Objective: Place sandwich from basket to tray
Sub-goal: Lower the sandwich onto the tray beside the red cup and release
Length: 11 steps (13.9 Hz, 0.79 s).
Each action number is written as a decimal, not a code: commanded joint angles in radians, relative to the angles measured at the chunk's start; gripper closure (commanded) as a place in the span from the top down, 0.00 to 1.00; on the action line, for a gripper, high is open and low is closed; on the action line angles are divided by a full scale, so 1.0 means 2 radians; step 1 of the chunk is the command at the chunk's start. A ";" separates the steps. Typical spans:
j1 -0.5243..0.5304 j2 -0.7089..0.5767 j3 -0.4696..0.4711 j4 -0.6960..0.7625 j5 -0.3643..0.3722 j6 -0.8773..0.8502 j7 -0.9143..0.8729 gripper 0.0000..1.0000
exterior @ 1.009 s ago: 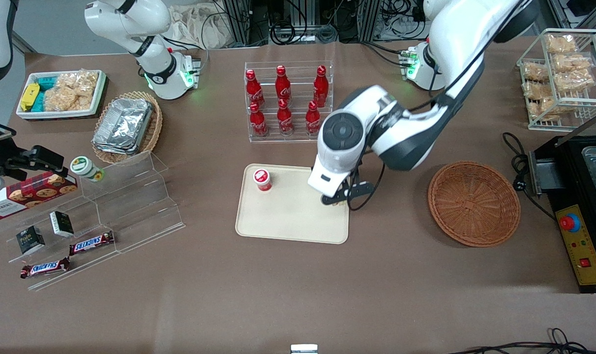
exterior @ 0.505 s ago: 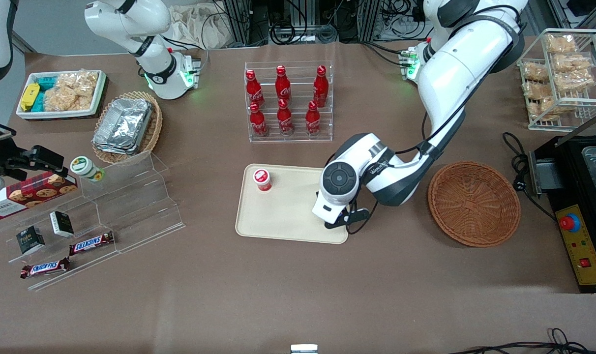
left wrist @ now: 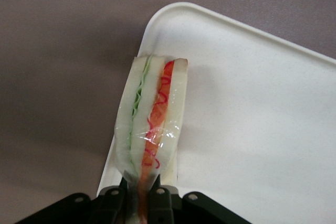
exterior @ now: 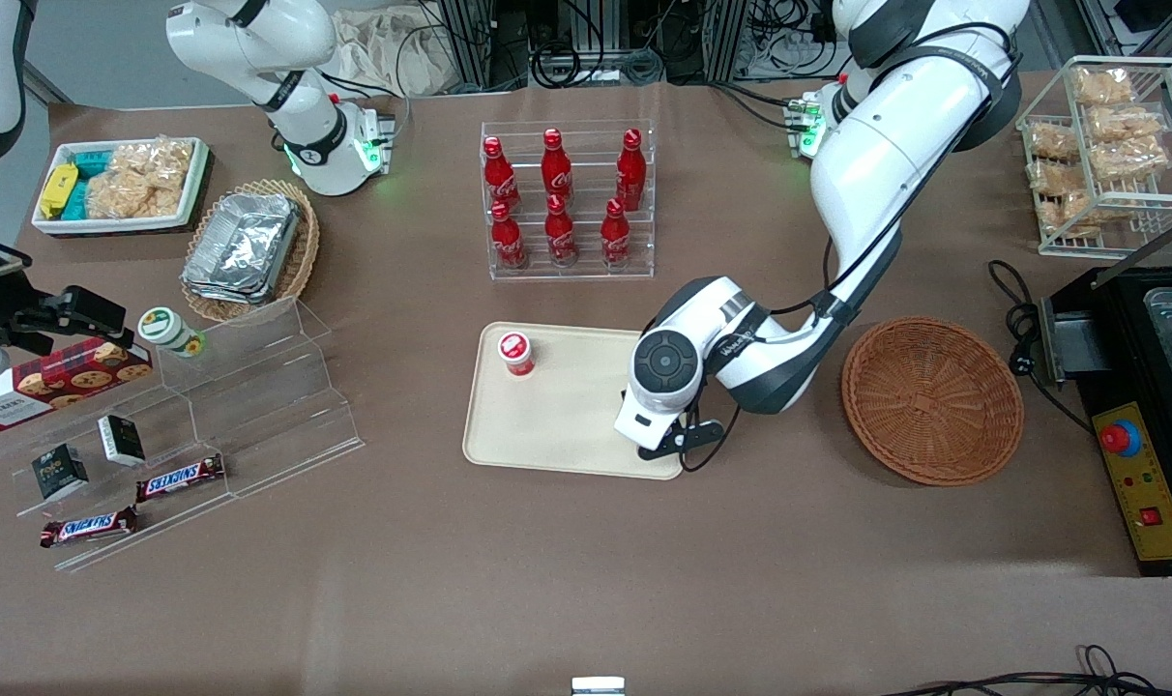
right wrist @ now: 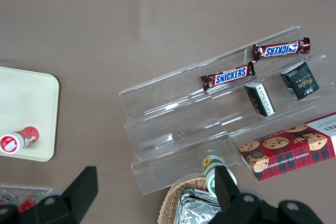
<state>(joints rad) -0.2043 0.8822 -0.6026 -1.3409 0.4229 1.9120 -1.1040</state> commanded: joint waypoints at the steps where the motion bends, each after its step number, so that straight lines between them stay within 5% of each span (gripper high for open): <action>1: -0.008 0.003 0.004 0.018 0.007 -0.001 -0.007 0.40; 3: -0.008 -0.003 0.003 0.025 0.006 -0.001 -0.030 0.93; 4: -0.008 -0.010 0.003 0.028 0.006 -0.002 -0.047 1.00; 11: 0.025 -0.129 0.002 0.026 -0.005 -0.064 -0.098 1.00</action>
<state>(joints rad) -0.1872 0.7092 -0.6031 -1.2615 0.4225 1.8440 -1.2753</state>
